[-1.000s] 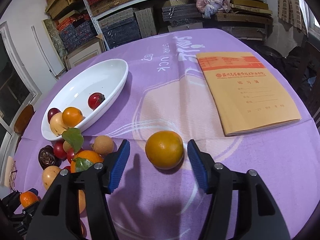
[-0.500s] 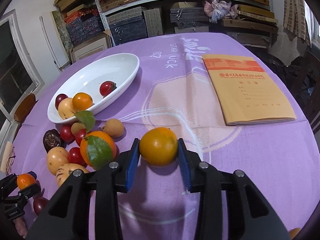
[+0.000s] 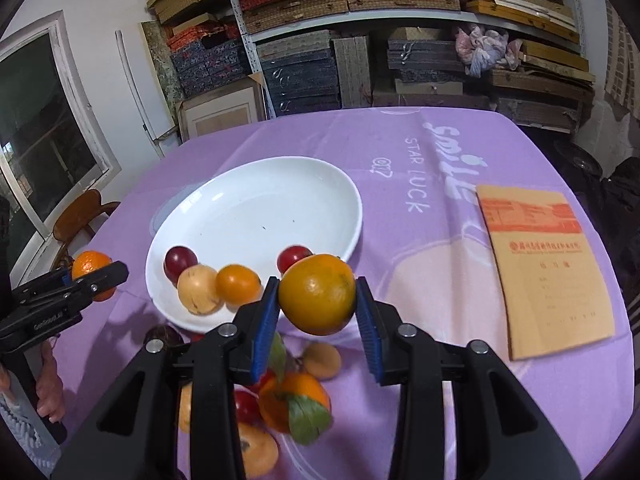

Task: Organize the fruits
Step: 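Lower the mandarin and orange onto the white plate and open both tools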

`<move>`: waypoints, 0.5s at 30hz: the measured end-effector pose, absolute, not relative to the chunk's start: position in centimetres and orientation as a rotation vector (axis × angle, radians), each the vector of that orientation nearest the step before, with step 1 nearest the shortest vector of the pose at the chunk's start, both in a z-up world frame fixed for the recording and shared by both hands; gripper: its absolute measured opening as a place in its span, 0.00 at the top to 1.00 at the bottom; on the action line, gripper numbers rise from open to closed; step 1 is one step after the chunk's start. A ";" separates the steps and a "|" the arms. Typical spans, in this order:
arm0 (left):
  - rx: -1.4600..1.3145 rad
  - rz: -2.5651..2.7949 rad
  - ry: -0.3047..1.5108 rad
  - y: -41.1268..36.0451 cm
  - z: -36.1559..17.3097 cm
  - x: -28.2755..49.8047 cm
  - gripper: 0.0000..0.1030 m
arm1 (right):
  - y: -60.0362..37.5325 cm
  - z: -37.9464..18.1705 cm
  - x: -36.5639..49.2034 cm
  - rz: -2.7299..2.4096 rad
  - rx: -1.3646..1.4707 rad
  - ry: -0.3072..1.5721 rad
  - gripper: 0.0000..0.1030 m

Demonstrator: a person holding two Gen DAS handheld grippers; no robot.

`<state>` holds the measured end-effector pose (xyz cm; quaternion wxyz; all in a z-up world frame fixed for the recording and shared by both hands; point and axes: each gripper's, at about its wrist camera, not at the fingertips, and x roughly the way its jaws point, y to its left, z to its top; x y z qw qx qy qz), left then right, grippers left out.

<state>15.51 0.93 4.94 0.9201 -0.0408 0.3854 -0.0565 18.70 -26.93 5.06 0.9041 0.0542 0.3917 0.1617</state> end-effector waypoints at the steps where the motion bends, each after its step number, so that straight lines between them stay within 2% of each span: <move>1: -0.089 -0.105 0.799 1.0 4.9 16.9 0.54 | -26.3 5.0 19.8 0.333 0.105 0.817 0.64; 9: -0.095 -0.051 0.862 1.0 3.0 24.5 0.54 | -22.9 2.8 27.6 0.310 0.038 0.895 0.64; 15: -0.095 -0.052 0.902 0.9 1.1 26.8 0.53 | -21.8 0.8 29.6 0.320 -0.001 0.946 0.64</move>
